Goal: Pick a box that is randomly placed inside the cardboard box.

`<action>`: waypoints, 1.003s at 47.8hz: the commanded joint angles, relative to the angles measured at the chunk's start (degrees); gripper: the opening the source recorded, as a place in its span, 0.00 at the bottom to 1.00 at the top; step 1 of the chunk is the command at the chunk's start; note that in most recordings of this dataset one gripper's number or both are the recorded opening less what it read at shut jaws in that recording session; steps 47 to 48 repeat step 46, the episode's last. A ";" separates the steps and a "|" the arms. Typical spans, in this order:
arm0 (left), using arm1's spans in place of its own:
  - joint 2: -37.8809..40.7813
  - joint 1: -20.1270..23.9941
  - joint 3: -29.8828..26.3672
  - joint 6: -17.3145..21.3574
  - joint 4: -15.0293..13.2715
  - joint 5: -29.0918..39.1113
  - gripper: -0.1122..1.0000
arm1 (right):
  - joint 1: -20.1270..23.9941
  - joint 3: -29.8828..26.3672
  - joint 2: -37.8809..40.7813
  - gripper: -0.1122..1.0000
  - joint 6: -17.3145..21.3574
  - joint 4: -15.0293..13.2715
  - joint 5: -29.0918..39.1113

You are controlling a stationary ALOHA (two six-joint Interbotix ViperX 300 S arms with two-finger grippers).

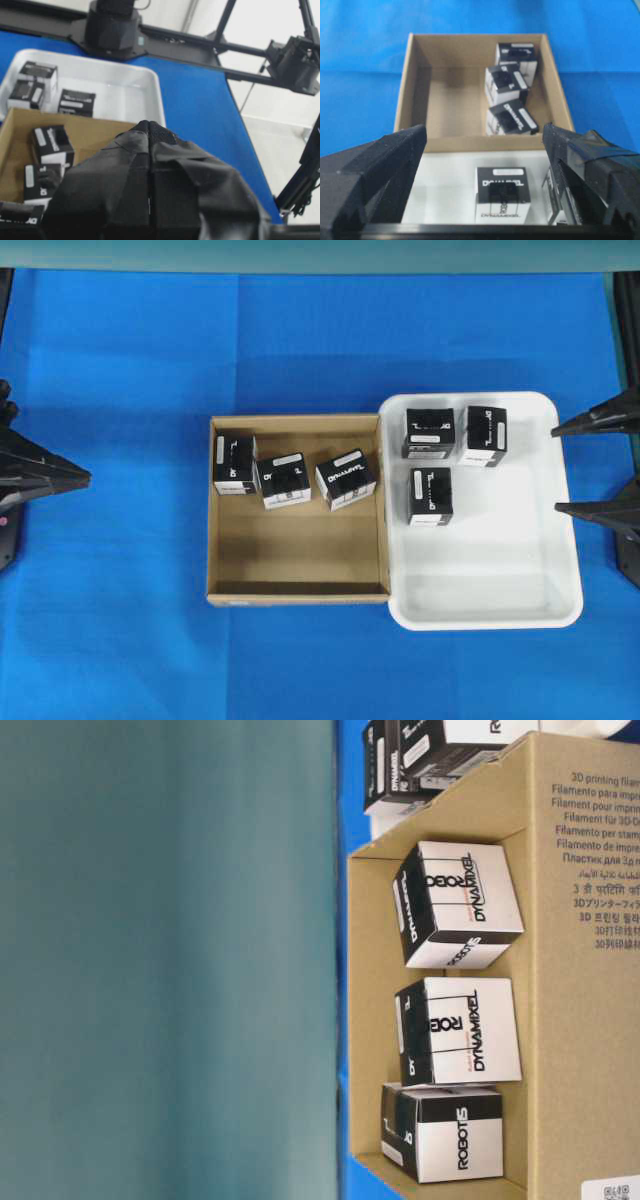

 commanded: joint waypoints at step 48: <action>-0.26 -0.26 -1.32 0.09 0.18 -0.26 0.04 | 0.00 -0.09 0.18 0.98 0.18 0.09 0.26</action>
